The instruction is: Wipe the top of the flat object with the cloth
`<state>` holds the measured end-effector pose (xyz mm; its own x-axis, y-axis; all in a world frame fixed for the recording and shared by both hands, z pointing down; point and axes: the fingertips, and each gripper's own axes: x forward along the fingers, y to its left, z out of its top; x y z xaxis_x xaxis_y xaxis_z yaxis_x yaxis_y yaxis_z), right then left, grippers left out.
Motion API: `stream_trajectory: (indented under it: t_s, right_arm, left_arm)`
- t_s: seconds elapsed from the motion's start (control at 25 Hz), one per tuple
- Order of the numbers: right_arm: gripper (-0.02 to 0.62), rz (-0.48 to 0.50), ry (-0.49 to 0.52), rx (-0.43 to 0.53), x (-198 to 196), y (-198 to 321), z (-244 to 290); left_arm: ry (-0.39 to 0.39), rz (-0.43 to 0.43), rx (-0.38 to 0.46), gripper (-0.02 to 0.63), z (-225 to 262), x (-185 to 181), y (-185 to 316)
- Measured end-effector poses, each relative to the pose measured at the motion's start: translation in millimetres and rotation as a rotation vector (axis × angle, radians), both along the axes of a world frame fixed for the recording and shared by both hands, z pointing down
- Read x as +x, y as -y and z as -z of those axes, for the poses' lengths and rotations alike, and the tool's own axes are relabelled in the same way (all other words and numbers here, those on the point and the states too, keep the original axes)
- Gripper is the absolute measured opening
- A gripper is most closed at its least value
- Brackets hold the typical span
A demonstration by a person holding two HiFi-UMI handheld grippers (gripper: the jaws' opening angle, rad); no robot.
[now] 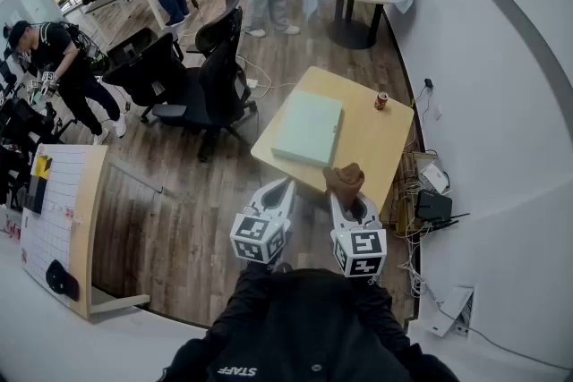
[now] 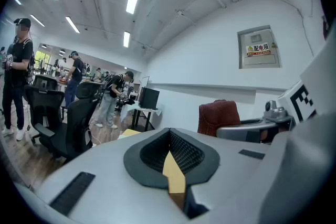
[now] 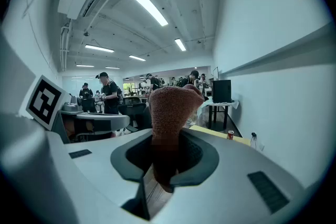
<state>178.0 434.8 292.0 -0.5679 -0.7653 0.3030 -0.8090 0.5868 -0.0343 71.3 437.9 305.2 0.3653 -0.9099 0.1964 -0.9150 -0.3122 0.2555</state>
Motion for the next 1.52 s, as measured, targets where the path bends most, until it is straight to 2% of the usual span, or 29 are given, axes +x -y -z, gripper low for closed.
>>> stream_trajectory:
  t_s: [0.4,0.8,1.08,1.52]
  right_arm:
    - [0.098,0.027,-0.005,-0.010,-33,0,-3]
    - [0.105,0.007,0.071,-0.046,-60,2,-17]
    - [0.104,-0.028,0.035,-0.116,-70,-4,-44]
    - [0.104,-0.025,0.011,-0.183,-83,15,-69]
  left_arm:
    - [-0.015,0.035,-0.025,0.034,-10,-36,-5]
    - [-0.021,0.051,-0.061,0.034,-30,-74,-20]
    - [-0.055,0.080,-0.131,0.034,-58,-108,-35]
    - [-0.090,0.082,-0.199,0.034,-88,-120,-18]
